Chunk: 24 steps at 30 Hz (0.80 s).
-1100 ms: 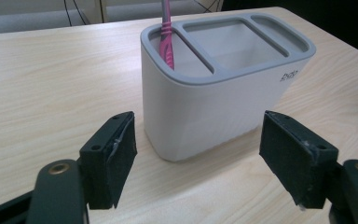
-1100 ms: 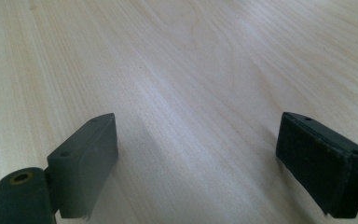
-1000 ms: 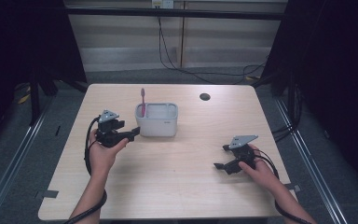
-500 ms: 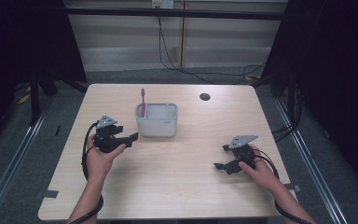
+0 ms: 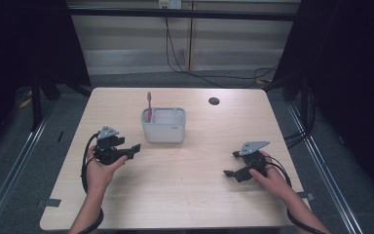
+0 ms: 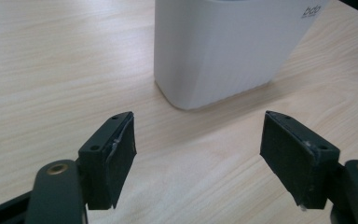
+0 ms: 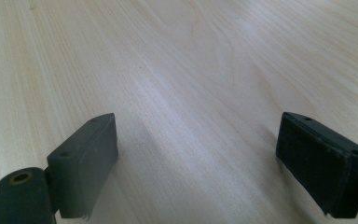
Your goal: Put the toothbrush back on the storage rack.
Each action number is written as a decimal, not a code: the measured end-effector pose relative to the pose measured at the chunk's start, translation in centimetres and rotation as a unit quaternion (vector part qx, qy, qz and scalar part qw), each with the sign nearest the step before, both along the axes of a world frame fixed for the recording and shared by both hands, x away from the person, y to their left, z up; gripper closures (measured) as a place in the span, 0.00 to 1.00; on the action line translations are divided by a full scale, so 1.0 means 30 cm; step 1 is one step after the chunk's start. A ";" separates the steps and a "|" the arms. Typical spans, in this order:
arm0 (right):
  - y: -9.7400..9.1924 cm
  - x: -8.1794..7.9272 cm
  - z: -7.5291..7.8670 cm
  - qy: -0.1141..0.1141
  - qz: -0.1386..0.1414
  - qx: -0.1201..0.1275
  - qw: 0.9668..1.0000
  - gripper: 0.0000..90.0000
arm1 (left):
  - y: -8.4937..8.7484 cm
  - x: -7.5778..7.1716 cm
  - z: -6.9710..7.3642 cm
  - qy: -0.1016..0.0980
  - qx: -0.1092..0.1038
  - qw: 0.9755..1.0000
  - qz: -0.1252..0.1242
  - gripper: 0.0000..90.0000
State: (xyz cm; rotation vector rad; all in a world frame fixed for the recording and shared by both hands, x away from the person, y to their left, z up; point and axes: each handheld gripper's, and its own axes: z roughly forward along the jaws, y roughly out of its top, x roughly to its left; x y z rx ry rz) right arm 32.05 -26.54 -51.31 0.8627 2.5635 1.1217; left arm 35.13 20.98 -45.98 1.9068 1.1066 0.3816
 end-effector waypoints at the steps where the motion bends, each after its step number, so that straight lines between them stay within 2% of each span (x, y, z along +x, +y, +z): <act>1: 0.000 0.000 0.000 0.000 0.000 0.000 1.000 0.14 | 0.003 -0.002 -0.004 0.003 0.000 1.000 -0.003 0.29; 13: 0.000 0.000 0.000 0.000 0.000 0.000 1.000 0.14 | 0.021 -0.018 -0.035 0.008 0.008 1.000 -0.017 0.29; 24: 0.000 0.000 0.000 0.000 0.000 -0.001 1.000 0.14 | 0.059 -0.029 -0.077 0.020 0.018 1.000 -0.010 0.29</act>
